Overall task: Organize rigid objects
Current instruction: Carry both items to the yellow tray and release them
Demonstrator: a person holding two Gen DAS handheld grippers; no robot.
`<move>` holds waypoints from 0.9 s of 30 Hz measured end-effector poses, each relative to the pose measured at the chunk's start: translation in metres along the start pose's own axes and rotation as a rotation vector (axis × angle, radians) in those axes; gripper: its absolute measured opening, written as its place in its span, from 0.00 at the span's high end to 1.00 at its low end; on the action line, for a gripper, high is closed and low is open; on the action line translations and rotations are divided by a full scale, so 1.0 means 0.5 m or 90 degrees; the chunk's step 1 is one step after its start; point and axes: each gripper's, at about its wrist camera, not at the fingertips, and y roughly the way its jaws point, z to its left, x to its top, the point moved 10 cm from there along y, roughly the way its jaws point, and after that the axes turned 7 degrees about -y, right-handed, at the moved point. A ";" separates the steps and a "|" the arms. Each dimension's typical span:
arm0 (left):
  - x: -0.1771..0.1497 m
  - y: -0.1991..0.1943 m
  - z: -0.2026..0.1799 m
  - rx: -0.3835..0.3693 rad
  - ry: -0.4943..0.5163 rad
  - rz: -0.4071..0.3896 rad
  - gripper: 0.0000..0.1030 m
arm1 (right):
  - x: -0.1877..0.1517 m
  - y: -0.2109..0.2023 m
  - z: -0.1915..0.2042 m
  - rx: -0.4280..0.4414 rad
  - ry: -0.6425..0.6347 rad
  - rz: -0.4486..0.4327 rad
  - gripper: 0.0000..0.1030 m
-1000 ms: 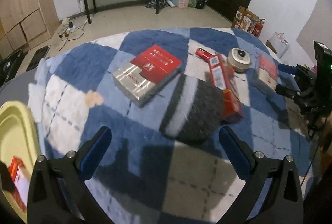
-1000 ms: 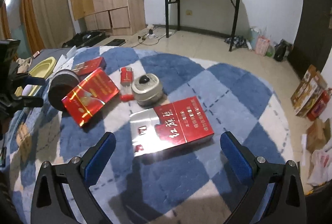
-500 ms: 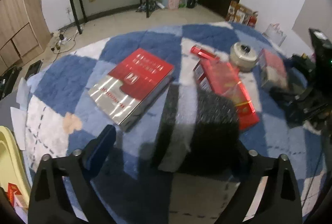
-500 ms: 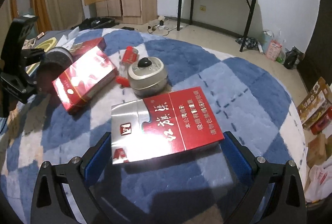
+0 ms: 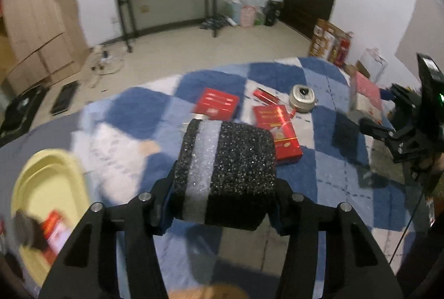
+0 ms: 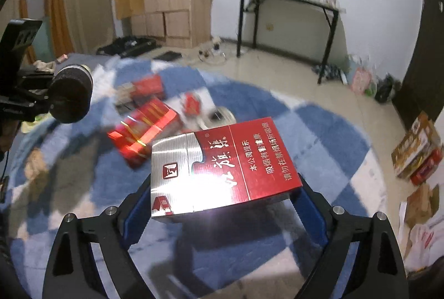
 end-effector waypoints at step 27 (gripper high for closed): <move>-0.244 -0.073 0.538 0.154 -0.412 -0.022 0.46 | 0.373 0.203 0.568 0.198 -0.141 -0.055 0.11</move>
